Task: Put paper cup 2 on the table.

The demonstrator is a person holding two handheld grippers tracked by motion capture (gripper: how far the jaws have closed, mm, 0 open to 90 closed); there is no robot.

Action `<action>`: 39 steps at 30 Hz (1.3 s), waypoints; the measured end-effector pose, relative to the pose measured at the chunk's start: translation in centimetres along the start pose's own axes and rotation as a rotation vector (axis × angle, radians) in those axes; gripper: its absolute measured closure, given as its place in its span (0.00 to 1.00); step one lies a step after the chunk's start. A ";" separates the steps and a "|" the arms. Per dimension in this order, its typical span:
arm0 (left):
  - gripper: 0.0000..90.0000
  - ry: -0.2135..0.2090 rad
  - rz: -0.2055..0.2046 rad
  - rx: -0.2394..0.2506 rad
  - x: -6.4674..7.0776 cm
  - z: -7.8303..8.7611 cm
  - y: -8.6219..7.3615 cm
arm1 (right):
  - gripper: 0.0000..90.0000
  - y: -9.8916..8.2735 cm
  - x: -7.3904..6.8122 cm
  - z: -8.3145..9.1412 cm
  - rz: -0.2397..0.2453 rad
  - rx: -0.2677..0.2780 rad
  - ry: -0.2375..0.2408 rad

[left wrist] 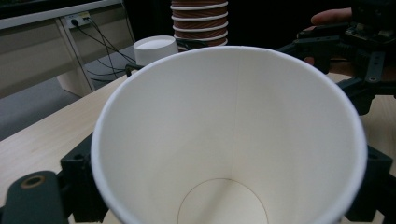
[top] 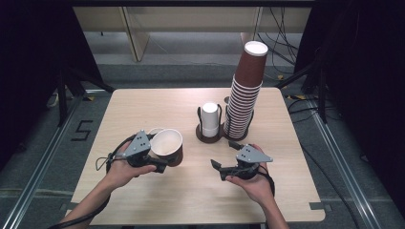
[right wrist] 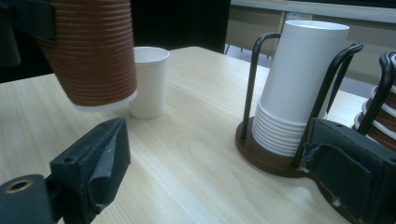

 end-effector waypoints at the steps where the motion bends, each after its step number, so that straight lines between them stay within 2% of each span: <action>1: 0.13 0.003 0.004 -0.002 0.0 0.1 -0.2 | 0.09 0.0 0.1 -0.1 0.001 0.006 -0.006; 2: 0.13 0.007 0.004 -0.004 0.0 0.3 -0.5 | 0.09 0.0 0.1 -0.1 0.002 0.004 -0.006; 3: 0.13 0.006 0.036 -0.014 0.2 0.4 -0.9 | 0.09 0.0 0.1 -0.1 0.002 0.005 -0.007; 7: 0.13 0.021 0.001 -0.026 0.2 0.6 -2.3 | 0.09 0.0 0.1 0.0 -0.005 0.008 0.004; 9: 0.13 0.033 0.009 -0.031 0.1 0.6 -3.0 | 0.09 -0.1 0.3 0.1 0.011 0.001 -0.010; 12: 0.13 0.045 0.024 -0.042 -0.2 0.7 -4.1 | 0.09 0.0 0.2 0.1 -0.004 0.006 0.005; 16: 0.13 0.059 0.016 -0.063 -0.3 0.8 -5.3 | 0.09 0.0 0.2 0.1 -0.009 0.000 0.003; 18: 0.13 0.070 0.022 -0.065 -0.5 0.8 -5.7 | 0.10 0.1 0.4 0.0 0.014 0.021 -0.014; 20: 0.13 0.073 0.022 -0.069 -0.6 0.9 -6.0 | 0.10 0.2 0.6 0.0 0.032 0.020 -0.022; 24: 0.12 0.084 0.022 -0.070 -0.8 1.0 -6.5 | 0.10 0.2 0.4 -0.1 0.020 0.012 -0.019; 26: 0.12 0.087 0.020 -0.069 -0.9 1.1 -6.6 | 0.10 0.1 0.2 -0.1 -0.006 -0.004 -0.009; 28: 0.12 0.089 0.025 -0.069 -1.0 1.1 -6.8 | 0.10 0.2 0.3 -0.1 0.011 -0.001 -0.012; 29: 0.12 0.085 0.025 -0.069 -1.0 1.1 -7.0 | 0.10 0.2 0.1 -0.2 -0.004 -0.003 0.000; 31: 0.11 0.086 0.025 -0.068 -1.1 1.3 -7.1 | 0.10 0.2 0.1 -0.3 0.001 0.005 0.003; 32: 0.11 0.081 0.030 -0.062 -1.1 1.3 -7.1 | 0.10 0.2 0.3 -0.3 0.025 0.004 -0.012; 34: 0.11 0.085 0.027 -0.071 -1.1 1.4 -7.2 | 0.10 0.2 0.0 -0.3 -0.005 -0.002 0.012; 39: 0.07 0.082 0.025 -0.068 -1.1 1.4 -7.3 | 0.10 0.3 0.0 -0.3 -0.009 -0.003 0.009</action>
Point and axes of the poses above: each handheld gripper's, and its own axes: z roughly backward along the jaws, y roughly out of its top, x roughly to its right, the point moved 8 cm from there along -z, roughly forward along the jaws, and after that the axes turned 9 degrees about z, right-handed, at the moved point
